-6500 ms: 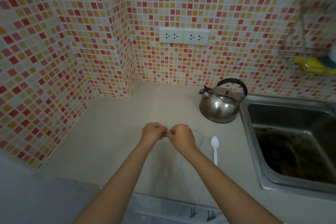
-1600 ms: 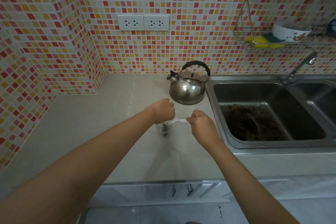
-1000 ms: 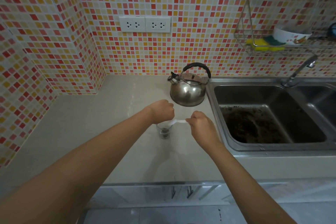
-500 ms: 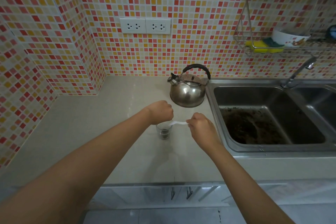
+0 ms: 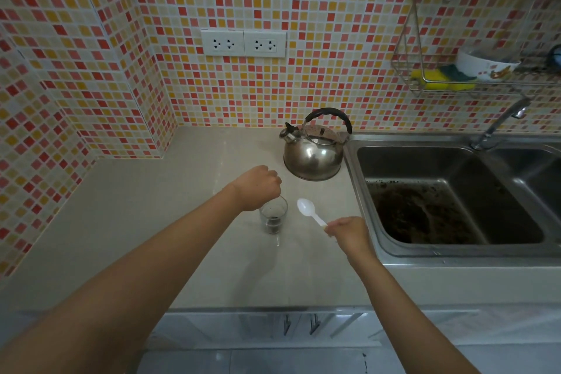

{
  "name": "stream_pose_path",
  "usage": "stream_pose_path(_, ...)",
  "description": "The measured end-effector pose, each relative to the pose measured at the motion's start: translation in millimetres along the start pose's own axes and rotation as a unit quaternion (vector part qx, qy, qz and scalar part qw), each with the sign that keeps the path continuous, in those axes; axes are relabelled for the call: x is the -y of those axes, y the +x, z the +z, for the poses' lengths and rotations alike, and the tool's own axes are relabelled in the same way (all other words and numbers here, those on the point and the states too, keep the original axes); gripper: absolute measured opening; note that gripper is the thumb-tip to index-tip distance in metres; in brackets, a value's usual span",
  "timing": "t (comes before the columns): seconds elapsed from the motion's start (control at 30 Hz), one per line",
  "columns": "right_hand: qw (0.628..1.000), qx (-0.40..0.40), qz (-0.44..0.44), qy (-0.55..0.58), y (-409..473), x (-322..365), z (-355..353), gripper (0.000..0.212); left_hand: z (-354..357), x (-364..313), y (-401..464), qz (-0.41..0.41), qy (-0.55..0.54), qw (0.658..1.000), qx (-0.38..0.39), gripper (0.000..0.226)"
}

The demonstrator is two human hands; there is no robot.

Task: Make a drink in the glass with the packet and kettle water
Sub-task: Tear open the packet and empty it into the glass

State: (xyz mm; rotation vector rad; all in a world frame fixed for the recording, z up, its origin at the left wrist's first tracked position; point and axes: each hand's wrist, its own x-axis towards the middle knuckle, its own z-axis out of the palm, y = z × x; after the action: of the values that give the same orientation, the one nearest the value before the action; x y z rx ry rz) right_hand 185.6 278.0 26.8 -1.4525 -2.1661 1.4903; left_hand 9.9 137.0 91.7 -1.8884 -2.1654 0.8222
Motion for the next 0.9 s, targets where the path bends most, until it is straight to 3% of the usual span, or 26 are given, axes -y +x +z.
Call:
stream_pose_path(0.13,0.997,0.017,0.068,0.039,11.1,-15.8,7.4,0.006,5.5,-0.6,-3.8,-0.026,-0.029,0.999,-0.006,0.018)
stream_pose_path(0.37,0.997,0.024,0.074,0.003,21.0,-32.7,26.0,0.025,13.7,-1.6,-8.3,-0.050,-0.087,0.995,-0.026,0.022)
stream_pose_path(0.73,0.996,0.013,0.058,-0.066,22.6,-34.6,32.8,0.011,27.0,3.9,-22.1,-0.097,-0.141,0.984,-0.048,0.038)
stream_pose_path(0.9,0.994,-0.003,0.035,-0.100,23.2,-34.5,30.3,0.029,30.8,3.8,-25.3,-0.112,-0.149,0.981,-0.054,0.043)
